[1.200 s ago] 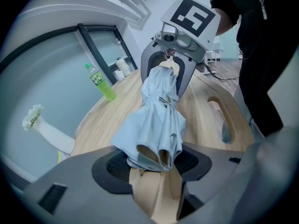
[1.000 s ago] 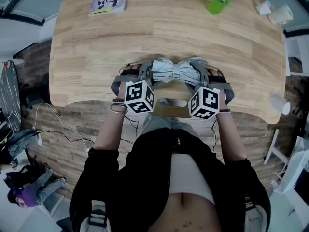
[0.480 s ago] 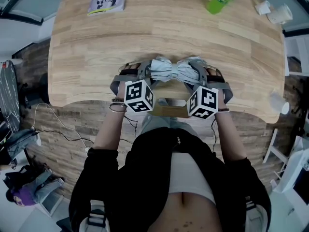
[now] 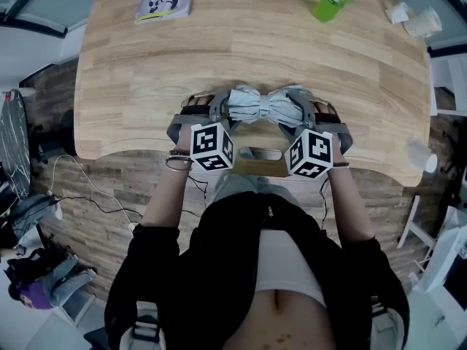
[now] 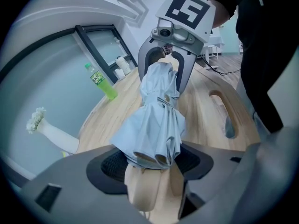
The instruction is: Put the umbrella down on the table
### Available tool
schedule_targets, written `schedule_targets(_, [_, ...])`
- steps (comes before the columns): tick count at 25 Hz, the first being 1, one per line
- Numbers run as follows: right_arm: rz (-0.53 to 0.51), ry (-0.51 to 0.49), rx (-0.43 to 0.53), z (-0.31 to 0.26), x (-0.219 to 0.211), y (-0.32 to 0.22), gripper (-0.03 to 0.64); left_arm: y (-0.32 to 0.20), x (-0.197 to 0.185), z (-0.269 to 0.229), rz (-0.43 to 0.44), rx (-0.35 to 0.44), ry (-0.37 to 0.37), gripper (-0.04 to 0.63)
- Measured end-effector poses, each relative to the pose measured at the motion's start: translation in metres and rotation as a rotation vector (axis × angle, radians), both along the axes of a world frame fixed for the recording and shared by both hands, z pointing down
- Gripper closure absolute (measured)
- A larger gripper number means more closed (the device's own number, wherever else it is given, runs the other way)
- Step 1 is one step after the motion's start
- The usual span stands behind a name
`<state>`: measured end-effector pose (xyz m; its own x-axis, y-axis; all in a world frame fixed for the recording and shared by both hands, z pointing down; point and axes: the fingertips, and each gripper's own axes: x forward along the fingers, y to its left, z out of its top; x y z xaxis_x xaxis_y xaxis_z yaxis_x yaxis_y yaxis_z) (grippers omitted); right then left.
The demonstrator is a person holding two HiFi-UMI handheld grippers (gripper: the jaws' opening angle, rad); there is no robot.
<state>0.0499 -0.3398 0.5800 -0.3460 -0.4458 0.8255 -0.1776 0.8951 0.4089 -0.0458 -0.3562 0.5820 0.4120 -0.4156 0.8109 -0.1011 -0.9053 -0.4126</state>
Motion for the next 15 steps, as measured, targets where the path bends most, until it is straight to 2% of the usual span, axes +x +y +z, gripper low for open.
schedule_targets(15, [-0.024,-0.058,0.060,-0.025,0.005,0.008,0.281,0.005,-0.019,-0.024,-0.058,0.093,-0.014,0.295])
